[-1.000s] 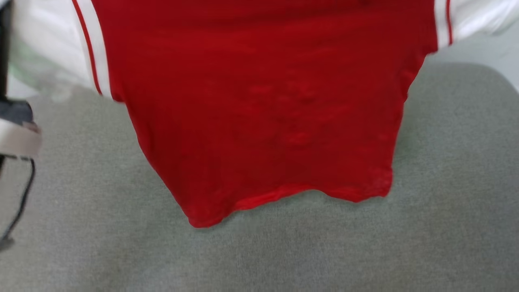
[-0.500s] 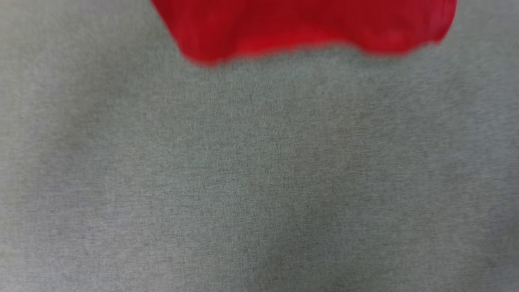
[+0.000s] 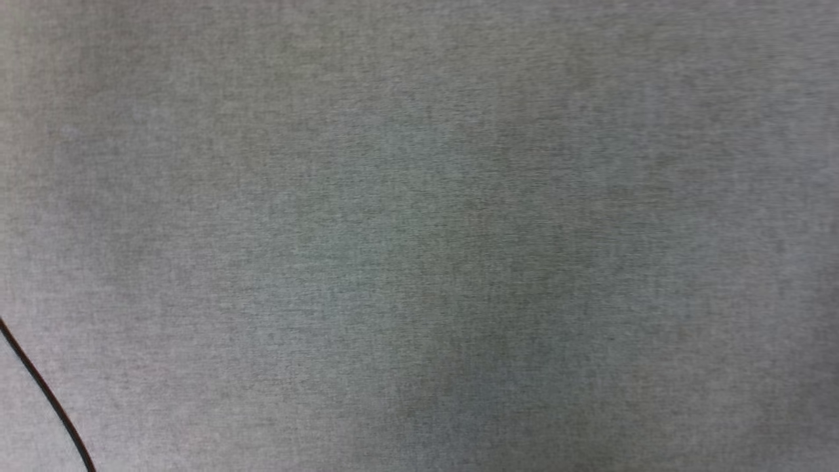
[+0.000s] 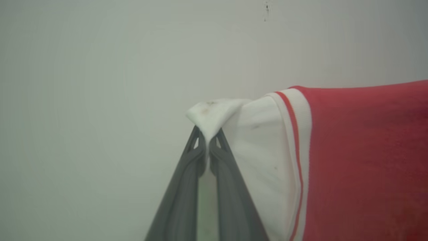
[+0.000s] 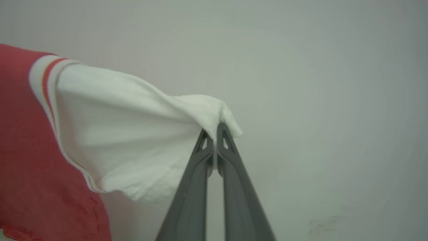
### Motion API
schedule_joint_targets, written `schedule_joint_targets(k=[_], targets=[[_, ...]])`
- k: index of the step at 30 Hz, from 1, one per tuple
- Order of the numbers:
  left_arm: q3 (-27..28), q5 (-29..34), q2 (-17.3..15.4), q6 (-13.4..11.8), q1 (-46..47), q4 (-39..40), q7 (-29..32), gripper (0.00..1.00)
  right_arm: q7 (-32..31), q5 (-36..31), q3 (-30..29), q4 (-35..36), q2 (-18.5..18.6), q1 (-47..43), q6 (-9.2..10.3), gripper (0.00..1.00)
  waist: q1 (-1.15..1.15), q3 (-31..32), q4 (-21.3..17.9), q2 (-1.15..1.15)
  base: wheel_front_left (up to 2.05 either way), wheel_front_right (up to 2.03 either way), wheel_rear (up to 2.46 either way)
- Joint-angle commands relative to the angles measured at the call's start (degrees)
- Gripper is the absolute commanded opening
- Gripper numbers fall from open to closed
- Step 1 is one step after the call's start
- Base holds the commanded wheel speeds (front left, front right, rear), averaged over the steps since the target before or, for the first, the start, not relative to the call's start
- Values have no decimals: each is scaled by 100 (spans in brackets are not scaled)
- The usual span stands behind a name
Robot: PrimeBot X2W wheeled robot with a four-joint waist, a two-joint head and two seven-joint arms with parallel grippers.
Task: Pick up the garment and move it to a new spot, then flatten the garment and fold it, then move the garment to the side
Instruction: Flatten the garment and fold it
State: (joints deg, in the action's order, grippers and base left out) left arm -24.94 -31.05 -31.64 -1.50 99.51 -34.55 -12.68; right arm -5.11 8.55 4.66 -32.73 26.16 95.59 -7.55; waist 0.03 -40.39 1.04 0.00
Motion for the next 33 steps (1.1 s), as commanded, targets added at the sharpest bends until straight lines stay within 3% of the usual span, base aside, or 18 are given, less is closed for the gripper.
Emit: schedule_joint_targets(k=[1,9,17,25,33], targets=[[0,5,32,33,-149,-170,-109,0,118,18,27,-182,-20,-144,12,0,-3,-68,67,0,0,0,0],[-63,114,438,204,-1217,-393,-259,0,501,333,355,-689,-86,-935,11,0,-3,-16,161,0,0,0,0],[199,317,648,230,-3309,173,-263,0,660,823,609,-696,-145,-2628,10,0,-3,757,173,0,0,0,0],[186,361,527,189,-5595,647,-233,0,349,1570,1046,-170,30,-4668,10,0,-3,1792,139,0,0,0,0],[-265,156,321,200,-7542,1103,360,0,-149,2337,1537,848,702,-6738,11,0,-3,2678,118,0,0,0,0]])
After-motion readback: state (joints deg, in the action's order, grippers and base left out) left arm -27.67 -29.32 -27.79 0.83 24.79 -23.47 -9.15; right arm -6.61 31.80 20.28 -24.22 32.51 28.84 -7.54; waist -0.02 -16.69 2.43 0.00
